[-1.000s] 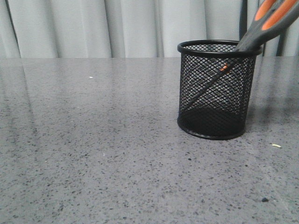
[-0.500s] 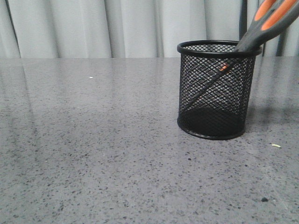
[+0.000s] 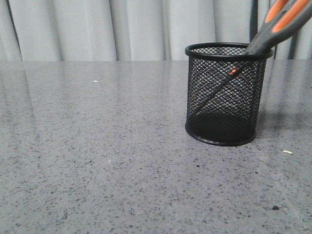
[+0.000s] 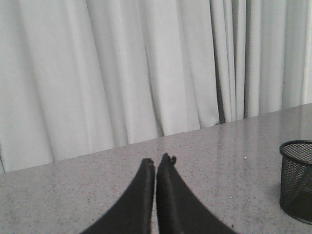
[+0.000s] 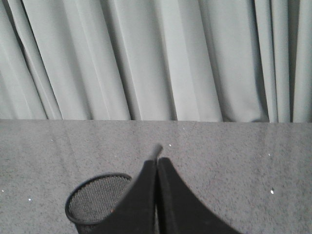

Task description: Put scissors into bucket

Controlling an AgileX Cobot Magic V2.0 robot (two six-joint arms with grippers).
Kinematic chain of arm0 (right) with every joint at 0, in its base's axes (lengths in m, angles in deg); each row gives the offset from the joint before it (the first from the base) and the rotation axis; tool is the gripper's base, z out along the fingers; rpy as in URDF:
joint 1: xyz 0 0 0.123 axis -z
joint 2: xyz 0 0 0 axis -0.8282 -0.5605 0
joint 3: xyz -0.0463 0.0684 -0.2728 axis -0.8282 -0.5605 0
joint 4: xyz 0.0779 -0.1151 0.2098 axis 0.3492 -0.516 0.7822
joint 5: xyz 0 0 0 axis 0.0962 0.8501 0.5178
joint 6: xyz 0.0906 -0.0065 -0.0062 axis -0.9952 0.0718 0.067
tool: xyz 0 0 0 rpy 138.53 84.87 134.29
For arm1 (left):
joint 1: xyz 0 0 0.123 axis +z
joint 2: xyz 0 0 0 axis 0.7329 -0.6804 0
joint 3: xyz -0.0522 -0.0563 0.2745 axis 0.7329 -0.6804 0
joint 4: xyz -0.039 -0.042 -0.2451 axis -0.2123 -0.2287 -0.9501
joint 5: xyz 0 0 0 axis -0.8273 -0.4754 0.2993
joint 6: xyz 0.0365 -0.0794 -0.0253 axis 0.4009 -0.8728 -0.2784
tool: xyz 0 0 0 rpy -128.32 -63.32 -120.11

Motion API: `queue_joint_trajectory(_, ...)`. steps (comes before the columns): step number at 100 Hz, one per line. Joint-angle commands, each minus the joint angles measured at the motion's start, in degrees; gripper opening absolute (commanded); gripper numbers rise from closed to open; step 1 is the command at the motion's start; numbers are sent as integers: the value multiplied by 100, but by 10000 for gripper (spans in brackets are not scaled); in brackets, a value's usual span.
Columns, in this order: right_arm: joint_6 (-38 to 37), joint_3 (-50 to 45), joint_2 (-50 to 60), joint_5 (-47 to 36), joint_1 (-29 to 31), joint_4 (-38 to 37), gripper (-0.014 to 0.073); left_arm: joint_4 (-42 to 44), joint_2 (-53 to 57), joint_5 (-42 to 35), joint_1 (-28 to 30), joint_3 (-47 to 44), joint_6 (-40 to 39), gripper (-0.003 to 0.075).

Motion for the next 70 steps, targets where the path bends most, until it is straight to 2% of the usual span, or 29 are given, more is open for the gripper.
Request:
queue_joint_trajectory(1, 14, -334, 367, -536, 41, 87, -63, -161, 473, -554, 25, -289, -64, -20)
queue_joint_trajectory(7, 14, -539, 521, -523, 41, 87, -63, -161, 778, -612, 25, -493, -64, -20)
queue_joint_trajectory(17, 14, -723, 571, -474, 41, 98, -63, -165, 653, -676, 25, -585, -64, -20)
queue_joint_trajectory(70, 14, -737, 564, -384, 41, 98, -66, -188, 638, -698, 25, -585, -64, -20)
